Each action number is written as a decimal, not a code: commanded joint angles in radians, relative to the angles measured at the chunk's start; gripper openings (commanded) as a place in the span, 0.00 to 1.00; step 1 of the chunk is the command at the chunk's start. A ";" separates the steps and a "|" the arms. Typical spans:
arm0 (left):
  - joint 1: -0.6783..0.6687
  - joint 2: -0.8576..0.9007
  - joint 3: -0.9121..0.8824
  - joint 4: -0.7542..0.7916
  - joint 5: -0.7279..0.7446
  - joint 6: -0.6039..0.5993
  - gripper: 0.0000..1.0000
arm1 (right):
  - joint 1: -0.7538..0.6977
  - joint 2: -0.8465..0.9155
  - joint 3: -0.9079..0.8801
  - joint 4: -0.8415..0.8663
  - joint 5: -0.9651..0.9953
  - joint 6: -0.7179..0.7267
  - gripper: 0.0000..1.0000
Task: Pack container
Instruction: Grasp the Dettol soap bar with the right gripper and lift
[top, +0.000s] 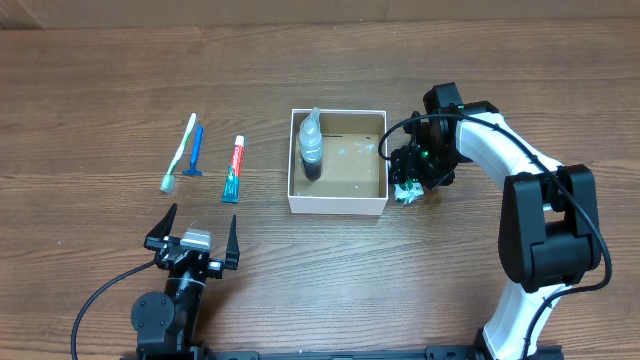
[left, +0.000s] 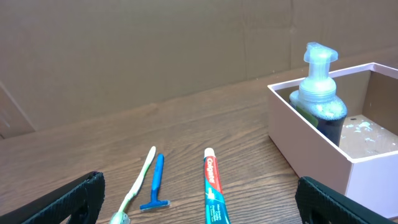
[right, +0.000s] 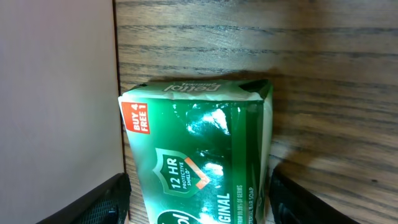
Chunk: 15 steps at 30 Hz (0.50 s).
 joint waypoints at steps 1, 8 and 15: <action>0.006 -0.010 -0.003 0.000 -0.006 0.014 1.00 | -0.001 0.051 -0.007 0.012 0.120 0.042 0.74; 0.006 -0.010 -0.003 0.000 -0.006 0.014 1.00 | -0.002 0.051 -0.007 0.019 0.225 0.113 0.74; 0.006 -0.010 -0.003 0.000 -0.006 0.014 1.00 | -0.002 0.051 -0.007 0.024 0.243 0.131 0.74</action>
